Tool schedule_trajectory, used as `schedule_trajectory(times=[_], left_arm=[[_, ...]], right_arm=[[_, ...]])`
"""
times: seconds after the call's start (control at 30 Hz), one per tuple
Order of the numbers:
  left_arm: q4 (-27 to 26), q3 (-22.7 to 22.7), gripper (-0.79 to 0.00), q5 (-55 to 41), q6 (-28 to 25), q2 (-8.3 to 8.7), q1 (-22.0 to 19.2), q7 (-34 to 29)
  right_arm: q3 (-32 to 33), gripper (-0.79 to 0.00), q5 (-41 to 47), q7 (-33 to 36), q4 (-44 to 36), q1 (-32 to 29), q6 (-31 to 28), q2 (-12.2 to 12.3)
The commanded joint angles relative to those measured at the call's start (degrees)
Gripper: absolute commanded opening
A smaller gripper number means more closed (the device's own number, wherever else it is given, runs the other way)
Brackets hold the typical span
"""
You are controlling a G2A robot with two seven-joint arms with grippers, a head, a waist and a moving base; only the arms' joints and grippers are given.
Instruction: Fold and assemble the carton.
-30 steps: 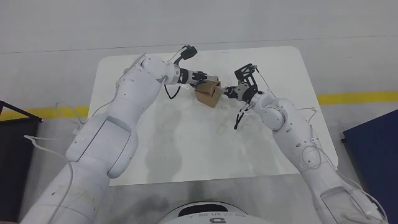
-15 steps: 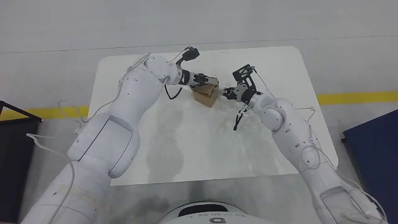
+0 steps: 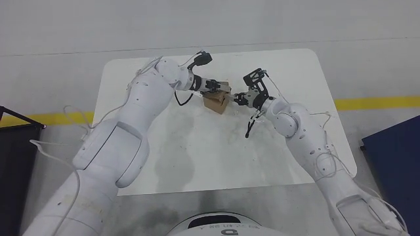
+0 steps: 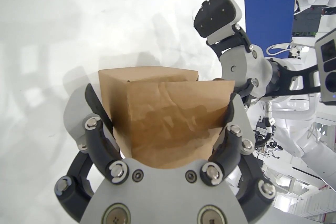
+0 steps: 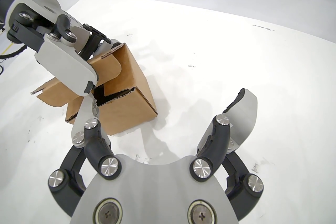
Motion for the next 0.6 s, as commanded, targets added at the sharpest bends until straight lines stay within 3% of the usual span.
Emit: schedule_trajectory(times=[0.0, 0.57], left_arm=[[0.1, 0.0, 0.0, 0.1, 0.0, -0.08, 0.0, 0.0], [0.7, 0.6, -0.009, 1.7, 1.0, -0.48, -0.1, -0.3]], right_arm=[[0.0, 0.0, -0.1, 0.1, 0.0, 0.0, -0.1, 0.0], [1.1, 0.0, -1.1, 2.8, -2.8, -2.2, -1.7, 0.6]])
